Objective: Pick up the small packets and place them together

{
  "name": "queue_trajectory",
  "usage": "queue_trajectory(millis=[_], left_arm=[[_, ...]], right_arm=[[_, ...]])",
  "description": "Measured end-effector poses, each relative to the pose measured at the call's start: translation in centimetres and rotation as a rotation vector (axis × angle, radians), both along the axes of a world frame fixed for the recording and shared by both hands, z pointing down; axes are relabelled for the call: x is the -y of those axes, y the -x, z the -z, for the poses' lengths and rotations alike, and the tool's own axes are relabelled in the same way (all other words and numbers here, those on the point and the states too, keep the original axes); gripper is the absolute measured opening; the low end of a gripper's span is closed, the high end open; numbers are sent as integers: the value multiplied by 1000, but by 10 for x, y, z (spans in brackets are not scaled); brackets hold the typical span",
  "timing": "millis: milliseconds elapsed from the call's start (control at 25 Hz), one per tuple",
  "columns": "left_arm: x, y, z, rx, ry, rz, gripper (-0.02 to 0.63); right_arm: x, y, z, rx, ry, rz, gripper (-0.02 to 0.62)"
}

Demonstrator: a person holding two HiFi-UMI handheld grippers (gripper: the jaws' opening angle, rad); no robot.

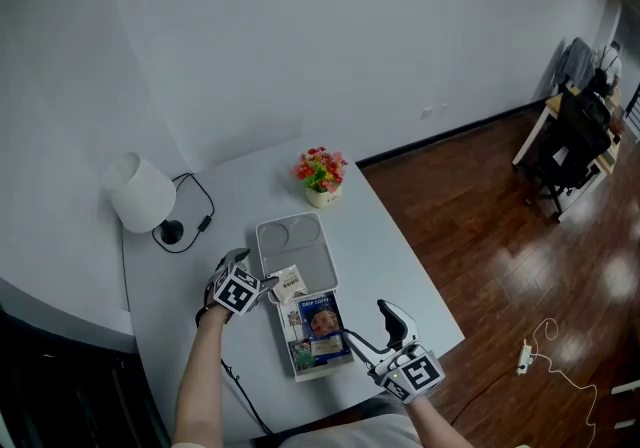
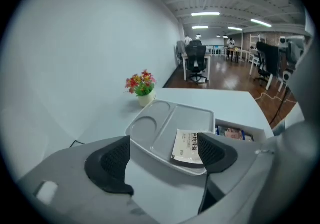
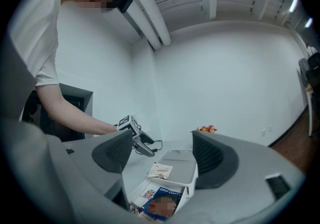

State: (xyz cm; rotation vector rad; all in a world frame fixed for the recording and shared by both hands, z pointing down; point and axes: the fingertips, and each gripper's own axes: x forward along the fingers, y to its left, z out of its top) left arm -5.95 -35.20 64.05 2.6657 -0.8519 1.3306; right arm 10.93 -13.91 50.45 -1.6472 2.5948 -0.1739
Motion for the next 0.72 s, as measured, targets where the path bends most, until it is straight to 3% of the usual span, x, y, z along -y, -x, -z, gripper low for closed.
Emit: queue_trajectory(millis=[160, 440, 600, 720], left_arm=[[-15, 11, 40, -200, -28, 112, 425], [-66, 33, 119, -496, -207, 256, 425], [-105, 55, 152, -626, -298, 319, 425], [-136, 68, 166, -672, -381, 351, 425]], right_arm=[[-1, -2, 8, 0, -23, -11, 372], [-8, -10, 32, -19, -85, -28, 371], [-10, 2, 45, -33, -120, -7, 372], [-12, 16, 51, -46, -139, 22, 371]])
